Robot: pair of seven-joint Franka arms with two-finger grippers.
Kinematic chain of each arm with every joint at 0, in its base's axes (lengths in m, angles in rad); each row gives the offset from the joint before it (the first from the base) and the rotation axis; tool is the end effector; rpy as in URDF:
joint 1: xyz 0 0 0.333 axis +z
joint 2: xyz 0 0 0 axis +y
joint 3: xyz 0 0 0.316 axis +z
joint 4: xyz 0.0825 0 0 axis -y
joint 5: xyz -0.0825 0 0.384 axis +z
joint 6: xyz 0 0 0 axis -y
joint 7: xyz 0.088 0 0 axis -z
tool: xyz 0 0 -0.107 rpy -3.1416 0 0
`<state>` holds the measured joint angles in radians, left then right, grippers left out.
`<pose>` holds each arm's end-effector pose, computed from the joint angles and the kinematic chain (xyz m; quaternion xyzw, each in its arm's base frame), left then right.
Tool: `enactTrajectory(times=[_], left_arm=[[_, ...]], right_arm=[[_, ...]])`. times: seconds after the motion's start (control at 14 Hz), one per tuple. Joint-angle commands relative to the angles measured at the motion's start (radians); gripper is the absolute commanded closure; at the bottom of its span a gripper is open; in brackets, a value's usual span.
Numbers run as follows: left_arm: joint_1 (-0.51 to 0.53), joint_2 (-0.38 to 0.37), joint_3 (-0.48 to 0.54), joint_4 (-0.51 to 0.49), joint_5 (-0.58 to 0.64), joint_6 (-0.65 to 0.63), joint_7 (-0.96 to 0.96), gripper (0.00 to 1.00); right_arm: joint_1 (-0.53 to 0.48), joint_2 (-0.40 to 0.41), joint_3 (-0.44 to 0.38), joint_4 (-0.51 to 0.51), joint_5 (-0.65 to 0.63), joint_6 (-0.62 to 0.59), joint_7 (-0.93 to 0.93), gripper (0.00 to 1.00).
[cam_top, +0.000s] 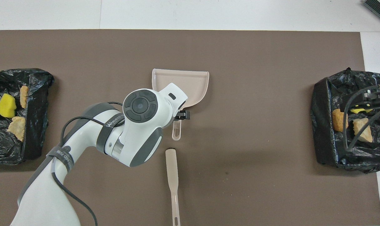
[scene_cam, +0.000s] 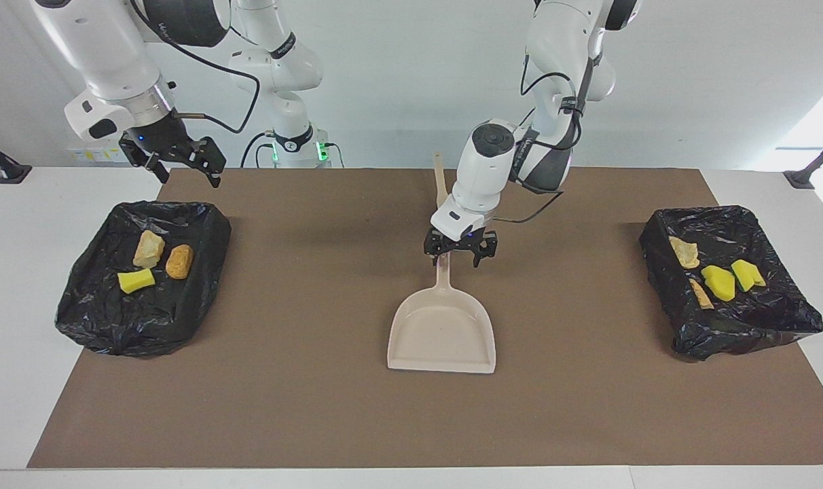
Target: Sweep and dump trash in bin
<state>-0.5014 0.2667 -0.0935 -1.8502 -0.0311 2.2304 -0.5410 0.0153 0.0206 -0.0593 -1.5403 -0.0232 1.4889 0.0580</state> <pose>0.5260 -0.3528 0.3915 0.9979 -0.0157 0.0348 0.0518 0.5516 -0.0266 0.6205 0.9980 -0.0515 -0.0359 0.0125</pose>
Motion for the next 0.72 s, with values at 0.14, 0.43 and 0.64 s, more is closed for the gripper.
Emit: enactTrajectory(times=[0.14,0.43,0.64], left_arm=[[0.11,-0.108,0.003,0.016,-0.013,-0.176,0.019,0.0],[0.227,-0.213,0.003,0.013,-0.013,-0.294,0.091,0.0],[0.311,-0.263,0.003,0.014,-0.013,-0.376,0.226,0.0]], right_arm=[[0.0,0.007,-0.007,0.014,0.014,0.004,-0.007,0.0],[0.0,0.007,-0.005,0.014,0.014,0.004,-0.007,0.0],[0.0,0.007,-0.005,0.012,0.014,0.004,-0.007,0.0]])
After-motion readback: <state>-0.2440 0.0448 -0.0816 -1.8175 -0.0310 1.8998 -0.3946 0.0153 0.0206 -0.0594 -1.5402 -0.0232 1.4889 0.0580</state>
